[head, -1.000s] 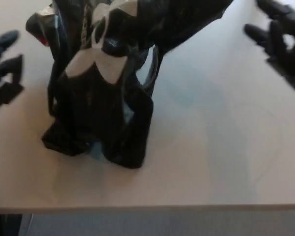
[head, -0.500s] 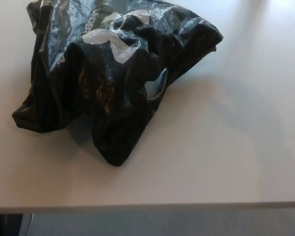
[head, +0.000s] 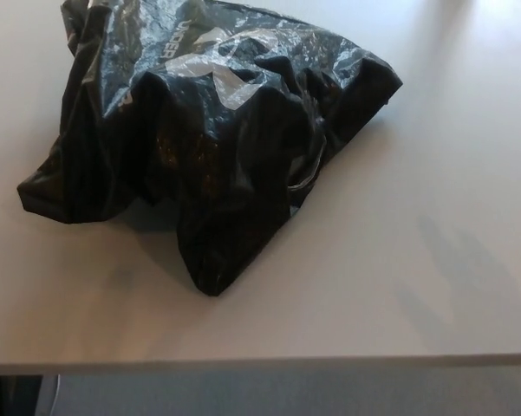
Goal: A plastic bag is kept in the middle of the desk and the robot uses both its hands to grab the bag from the left and right and brings its hands close together to compress the bag
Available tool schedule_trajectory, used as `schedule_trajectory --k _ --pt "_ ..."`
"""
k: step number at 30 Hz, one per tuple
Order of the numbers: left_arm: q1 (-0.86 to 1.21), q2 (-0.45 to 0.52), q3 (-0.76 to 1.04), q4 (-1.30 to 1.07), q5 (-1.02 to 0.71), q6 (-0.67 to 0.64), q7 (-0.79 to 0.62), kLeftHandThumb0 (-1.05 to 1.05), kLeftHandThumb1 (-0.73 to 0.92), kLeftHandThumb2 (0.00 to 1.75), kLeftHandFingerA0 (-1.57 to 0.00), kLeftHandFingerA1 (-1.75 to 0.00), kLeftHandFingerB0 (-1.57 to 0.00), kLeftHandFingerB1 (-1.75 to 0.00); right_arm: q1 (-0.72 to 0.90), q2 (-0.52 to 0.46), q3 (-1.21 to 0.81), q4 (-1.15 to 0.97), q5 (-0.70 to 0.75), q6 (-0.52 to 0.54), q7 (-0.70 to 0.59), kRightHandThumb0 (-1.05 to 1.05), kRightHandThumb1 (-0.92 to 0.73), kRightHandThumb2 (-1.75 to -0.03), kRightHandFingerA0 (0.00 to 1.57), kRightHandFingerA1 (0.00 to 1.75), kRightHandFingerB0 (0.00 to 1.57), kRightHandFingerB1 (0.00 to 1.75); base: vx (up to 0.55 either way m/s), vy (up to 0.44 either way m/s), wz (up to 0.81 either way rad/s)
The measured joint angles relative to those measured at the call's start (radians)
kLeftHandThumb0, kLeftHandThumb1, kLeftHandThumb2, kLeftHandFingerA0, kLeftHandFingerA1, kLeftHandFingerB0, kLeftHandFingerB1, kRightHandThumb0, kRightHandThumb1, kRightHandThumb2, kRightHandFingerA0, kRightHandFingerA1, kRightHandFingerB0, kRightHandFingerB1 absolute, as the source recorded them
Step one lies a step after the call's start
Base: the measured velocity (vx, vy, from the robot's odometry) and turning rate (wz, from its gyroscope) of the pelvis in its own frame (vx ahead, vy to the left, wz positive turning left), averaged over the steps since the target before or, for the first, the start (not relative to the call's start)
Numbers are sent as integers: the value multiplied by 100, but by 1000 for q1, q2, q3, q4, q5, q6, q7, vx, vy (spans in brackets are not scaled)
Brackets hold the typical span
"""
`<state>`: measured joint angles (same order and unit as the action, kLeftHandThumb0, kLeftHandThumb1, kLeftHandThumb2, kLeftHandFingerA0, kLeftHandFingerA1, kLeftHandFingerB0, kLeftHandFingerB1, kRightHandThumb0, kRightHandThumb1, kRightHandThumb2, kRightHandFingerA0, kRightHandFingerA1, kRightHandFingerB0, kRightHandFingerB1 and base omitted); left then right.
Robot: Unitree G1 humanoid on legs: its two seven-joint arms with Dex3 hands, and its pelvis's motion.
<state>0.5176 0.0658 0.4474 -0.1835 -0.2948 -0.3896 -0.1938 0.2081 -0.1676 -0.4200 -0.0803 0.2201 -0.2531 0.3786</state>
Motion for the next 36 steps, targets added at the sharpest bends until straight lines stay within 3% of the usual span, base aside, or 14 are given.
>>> schedule_trajectory --k 4,5,6,7,10,12,26,27,28,30,31,32,33,36 --pt "80 -54 -56 23 3 -47 -11 -87 88 118 0 -17 0 -9 75 41 11 8 -29 -57 -9 -90 -72 -89 0 3 0 0 0 0 0" --pt "96 -65 -66 30 5 -57 -13 -85 88 118 0 -16 0 -9 90 49 13 12 -36 -70 -11 -95 -84 -116 0 22 0 20 0 0 0" --pt "104 -71 -72 34 5 -64 -14 -72 92 76 0 -13 0 -3 99 53 14 14 -40 -79 -13 -95 -88 -120 0 23 0 23 0 0 0" --pt "119 -81 -82 41 6 -77 -17 -86 86 118 0 -19 0 -11 115 62 16 18 -51 -94 -17 -86 -83 -119 0 30 0 30 0 0 0" --pt "149 -107 -104 74 8 -122 -25 -88 87 119 0 -17 0 -9 162 87 18 27 -91 -137 -37 -87 -74 -91 0 6 0 8 0 0 0" --pt "162 -119 -117 94 9 -150 -31 -83 84 119 0 -21 0 -15 190 99 19 32 -118 -164 -51 -92 -89 -121 0 25 0 24 0 0 0" --pt "201 -157 -145 193 14 -334 -56 -79 85 121 0 -27 0 -19 291 134 44 42 -307 -338 -150 -98 -86 -114 0 15 0 13 0 0 0" --pt "201 -157 -146 199 15 -354 -58 -77 82 120 0 -30 0 -22 294 134 50 45 -323 -355 -157 -79 -90 -68 0 0 0 0 0 0 0" --pt "201 -157 -147 203 15 -366 -60 -78 81 119 0 -29 0 -21 296 134 53 48 -334 -366 -161 -96 -72 -99 0 12 0 9 0 0 0" --pt "201 -157 -151 210 16 -393 -64 -81 83 119 0 -26 0 -18 301 134 66 51 -352 -387 -168 -83 -65 -88 0 8 0 0 0 0 0" --pt "200 -157 -154 216 17 -412 -66 -77 78 117 0 -29 0 -21 304 134 75 53 -364 -403 -172 -73 -78 -64 0 0 0 0 0 0 0" --pt "200 -156 -155 219 17 -421 -68 -75 92 74 0 -24 0 -14 304 134 81 54 -370 -410 -174 -100 -69 -96 3 8 0 4 0 0 0" --pt "199 -156 -158 224 17 -436 -71 -77 76 113 0 -30 0 -23 305 133 89 57 -377 -422 -176 -103 -70 -96 4 6 0 1 0 0 0" --pt "195 -155 -166 239 16 -477 -79 -78 75 112 0 -29 0 -23 308 131 109 66 -396 -453 -181 -102 -70 -96 0 6 0 1 0 0 0"
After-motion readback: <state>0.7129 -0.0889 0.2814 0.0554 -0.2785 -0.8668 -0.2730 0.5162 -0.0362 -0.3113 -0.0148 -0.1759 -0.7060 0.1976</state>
